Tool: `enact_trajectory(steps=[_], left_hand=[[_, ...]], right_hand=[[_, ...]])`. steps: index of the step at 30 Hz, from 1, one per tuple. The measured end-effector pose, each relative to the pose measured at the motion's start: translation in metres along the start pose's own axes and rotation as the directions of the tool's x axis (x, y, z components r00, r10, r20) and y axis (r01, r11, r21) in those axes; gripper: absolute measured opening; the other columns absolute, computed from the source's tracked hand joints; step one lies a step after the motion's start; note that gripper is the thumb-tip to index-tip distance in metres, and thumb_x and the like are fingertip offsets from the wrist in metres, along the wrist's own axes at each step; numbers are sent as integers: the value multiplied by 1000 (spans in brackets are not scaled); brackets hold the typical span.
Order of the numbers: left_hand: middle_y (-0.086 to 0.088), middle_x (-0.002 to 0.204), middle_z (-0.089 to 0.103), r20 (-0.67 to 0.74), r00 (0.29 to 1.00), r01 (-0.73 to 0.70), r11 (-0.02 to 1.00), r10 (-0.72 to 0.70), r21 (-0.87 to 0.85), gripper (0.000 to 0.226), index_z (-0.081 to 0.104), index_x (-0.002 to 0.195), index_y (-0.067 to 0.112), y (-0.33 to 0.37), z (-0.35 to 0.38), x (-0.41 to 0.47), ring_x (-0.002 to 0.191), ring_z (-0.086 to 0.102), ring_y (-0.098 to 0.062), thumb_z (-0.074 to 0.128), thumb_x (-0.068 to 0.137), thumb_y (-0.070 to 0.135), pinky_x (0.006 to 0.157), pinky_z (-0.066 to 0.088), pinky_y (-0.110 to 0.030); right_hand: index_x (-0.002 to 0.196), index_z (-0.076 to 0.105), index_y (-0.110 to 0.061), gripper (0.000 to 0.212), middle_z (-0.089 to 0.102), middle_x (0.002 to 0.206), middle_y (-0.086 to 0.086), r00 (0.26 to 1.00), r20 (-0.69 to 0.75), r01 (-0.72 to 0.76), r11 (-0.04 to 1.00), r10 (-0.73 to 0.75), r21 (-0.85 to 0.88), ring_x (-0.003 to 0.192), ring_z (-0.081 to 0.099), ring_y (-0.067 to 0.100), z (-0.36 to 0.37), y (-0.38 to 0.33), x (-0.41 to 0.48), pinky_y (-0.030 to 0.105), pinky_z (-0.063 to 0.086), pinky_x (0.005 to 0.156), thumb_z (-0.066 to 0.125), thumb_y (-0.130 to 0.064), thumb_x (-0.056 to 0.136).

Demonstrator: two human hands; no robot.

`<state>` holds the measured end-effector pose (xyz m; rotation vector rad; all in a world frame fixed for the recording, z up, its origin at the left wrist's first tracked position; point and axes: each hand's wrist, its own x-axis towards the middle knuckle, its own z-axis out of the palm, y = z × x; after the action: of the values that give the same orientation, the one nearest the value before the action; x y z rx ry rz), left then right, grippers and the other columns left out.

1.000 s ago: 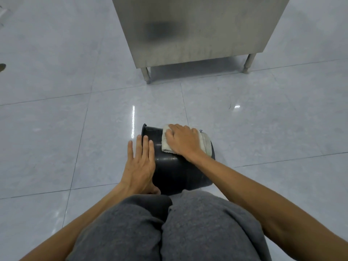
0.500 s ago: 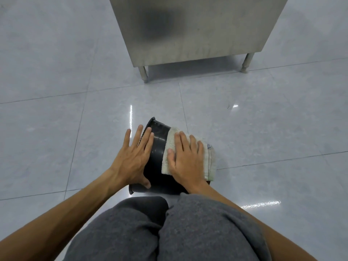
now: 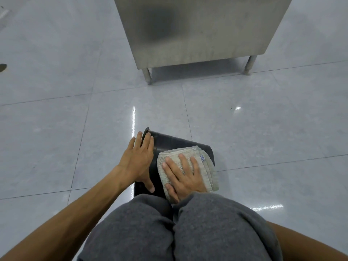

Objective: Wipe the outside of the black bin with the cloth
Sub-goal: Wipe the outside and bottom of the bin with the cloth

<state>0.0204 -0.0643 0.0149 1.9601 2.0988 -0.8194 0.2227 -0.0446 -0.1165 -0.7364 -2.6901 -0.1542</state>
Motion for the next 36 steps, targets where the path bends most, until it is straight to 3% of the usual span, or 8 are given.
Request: enact_trajectory(steps=[12, 15, 18, 22, 24, 27, 31, 36], left_hand=[[-27, 163, 0, -48, 999, -17, 997, 14, -76, 166, -8, 153, -8, 7, 5, -14, 151, -4, -46, 76, 44, 85, 124, -4, -53], [-24, 165, -7, -43, 999, 22, 984, -31, -178, 160, -9, 155, -3, 13, 4, -23, 151, -9, -44, 80, 50, 79, 121, -4, -47], [-16, 166, -10, -62, 995, 61, 949, -84, -310, 159, -12, 156, 5, 19, 11, -32, 152, -10, -39, 84, 50, 75, 123, 2, -44], [-13, 166, -13, -77, 991, 81, 938, -113, -338, 159, -14, 156, 7, 22, 16, -32, 153, -12, -37, 85, 51, 73, 122, -1, -44], [-14, 166, -12, -79, 990, 79, 934, -113, -348, 160, -14, 156, 7, 22, 18, -31, 153, -11, -38, 86, 49, 72, 123, 1, -44], [-14, 166, -13, -70, 991, 81, 922, -116, -378, 161, -13, 156, 7, 23, 22, -31, 153, -11, -38, 87, 48, 72, 123, 3, -44], [-20, 165, -7, -66, 994, 67, 944, -93, -323, 167, -10, 155, 0, 16, 17, -24, 152, -7, -42, 87, 40, 74, 125, 6, -47], [-20, 166, -7, -36, 998, 44, 945, -59, -323, 173, -8, 156, -1, 10, 8, -18, 152, -7, -41, 85, 34, 79, 124, 6, -43]], right_hand=[[149, 49, -23, 53, 54, 150, -6, 900, 264, -412, 873, 346, 262, 124, 51, 26, -27, 3, 104, 55, 36, 106, 30, -42, 103], [127, 63, -24, 48, 65, 135, 0, 762, 544, -567, 767, 351, 300, 111, 58, 28, -22, 31, 140, 50, 39, 100, 26, -42, 102], [115, 63, -22, 49, 63, 128, 7, 508, 828, -704, 669, 237, 241, 110, 55, 28, -4, 75, 161, 46, 39, 100, 28, -53, 100], [109, 66, -26, 53, 54, 114, -2, 352, 929, -749, 629, 110, 209, 105, 52, 23, 34, 116, 161, 50, 37, 112, 34, -63, 87], [79, 56, -30, 38, 55, 96, -1, 383, 916, -740, 634, 123, 224, 85, 52, 21, 18, 109, 160, 47, 44, 97, 35, -62, 83], [85, 52, -26, 35, 57, 96, 3, 541, 822, -658, 698, 176, 284, 88, 53, 24, -5, 83, 153, 40, 37, 83, 29, -44, 103], [140, 50, -21, 49, 55, 145, 3, 876, 444, -348, 884, 189, 311, 114, 55, 29, -26, 34, 112, 49, 42, 99, 25, -41, 104], [163, 23, -19, 70, 30, 166, 4, 967, 239, -128, 980, 88, 155, 147, 29, 36, -28, -4, 31, 58, 20, 121, 36, -51, 102]])
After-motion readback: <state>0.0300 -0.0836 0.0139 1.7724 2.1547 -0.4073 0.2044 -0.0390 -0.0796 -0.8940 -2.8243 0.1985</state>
